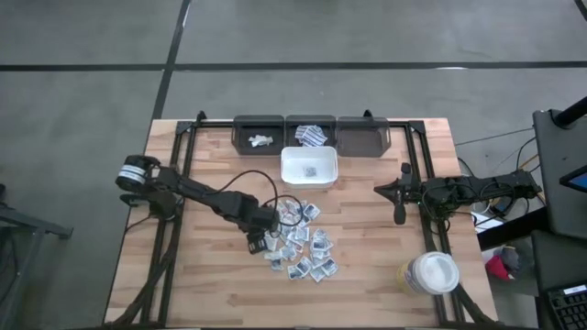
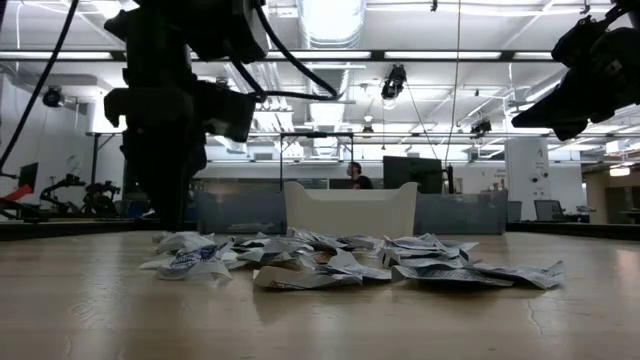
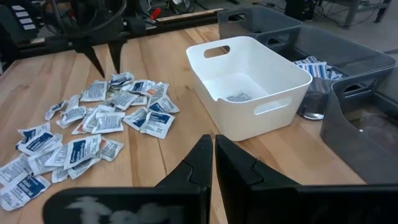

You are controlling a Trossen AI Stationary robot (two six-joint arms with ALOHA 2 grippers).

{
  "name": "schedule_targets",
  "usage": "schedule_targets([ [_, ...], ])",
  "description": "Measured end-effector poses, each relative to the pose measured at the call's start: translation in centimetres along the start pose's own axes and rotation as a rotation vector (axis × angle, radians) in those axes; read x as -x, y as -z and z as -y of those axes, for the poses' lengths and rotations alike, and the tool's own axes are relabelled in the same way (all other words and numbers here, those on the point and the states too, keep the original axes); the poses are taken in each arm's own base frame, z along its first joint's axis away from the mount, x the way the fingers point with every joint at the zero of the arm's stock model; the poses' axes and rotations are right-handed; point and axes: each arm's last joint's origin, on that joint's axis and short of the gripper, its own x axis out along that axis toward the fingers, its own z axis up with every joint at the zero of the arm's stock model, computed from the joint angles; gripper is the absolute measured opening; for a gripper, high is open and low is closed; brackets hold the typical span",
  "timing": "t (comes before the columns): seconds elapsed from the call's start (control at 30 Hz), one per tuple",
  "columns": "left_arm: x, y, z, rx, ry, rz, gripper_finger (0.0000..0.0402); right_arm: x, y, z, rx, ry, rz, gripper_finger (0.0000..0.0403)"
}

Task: Pick & Place First Aid Supplies
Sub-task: Put the blue alcohol pad into the white bin

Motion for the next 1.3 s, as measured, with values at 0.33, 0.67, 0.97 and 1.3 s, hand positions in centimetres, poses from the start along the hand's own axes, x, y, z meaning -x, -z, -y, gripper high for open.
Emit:
schedule_targets([
  [0.33, -0.5, 0.3, -0.2, -0.027, -0.068, -0.028, 0.0139, 0.0, 0.0, 0.0, 0.000, 0.001, 0.000, 0.0018],
  [0.67, -0.8, 0.5, 0.2, -0.050, -0.070, -0.030, 0.0139, 0.0, 0.0, 0.0, 0.000, 0.000, 0.000, 0.0018],
  [0.97, -1.7, 0.5, 0.4, -0.060, -0.099, -0.033, 0.0139, 0.0, 0.0, 0.0, 0.000, 0.000, -0.001, 0.0018],
  [1.3, -1.7, 0.5, 0.4, -0.049, -0.086, -0.037, 0.0054, 0.0, 0.0, 0.0, 0.000, 0.000, -0.001, 0.0018],
])
